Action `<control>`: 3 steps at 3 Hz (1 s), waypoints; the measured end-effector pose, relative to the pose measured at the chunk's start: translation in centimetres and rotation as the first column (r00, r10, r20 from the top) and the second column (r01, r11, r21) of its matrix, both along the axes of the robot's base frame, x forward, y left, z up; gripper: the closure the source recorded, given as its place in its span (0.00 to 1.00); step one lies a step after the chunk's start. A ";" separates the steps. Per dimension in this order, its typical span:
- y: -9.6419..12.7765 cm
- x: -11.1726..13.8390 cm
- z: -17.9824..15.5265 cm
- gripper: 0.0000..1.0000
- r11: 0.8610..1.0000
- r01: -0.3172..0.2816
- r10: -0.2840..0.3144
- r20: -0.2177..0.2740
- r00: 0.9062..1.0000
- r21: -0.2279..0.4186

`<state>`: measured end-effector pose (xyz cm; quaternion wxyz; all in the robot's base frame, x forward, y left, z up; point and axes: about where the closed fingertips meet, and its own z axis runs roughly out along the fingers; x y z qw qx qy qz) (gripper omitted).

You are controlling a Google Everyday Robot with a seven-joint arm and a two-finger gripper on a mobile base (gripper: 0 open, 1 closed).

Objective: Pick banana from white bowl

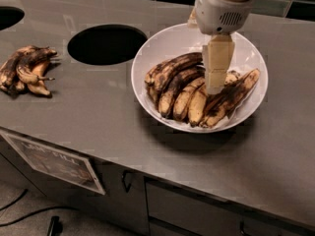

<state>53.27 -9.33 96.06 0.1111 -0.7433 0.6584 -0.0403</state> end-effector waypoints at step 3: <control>2.9 2.8 -1.5 0.00 0.990 -0.141 0.140 -0.042 0.989 -0.022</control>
Offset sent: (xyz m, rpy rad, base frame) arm 0.0142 0.0231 -0.0200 -0.0775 0.1294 0.1748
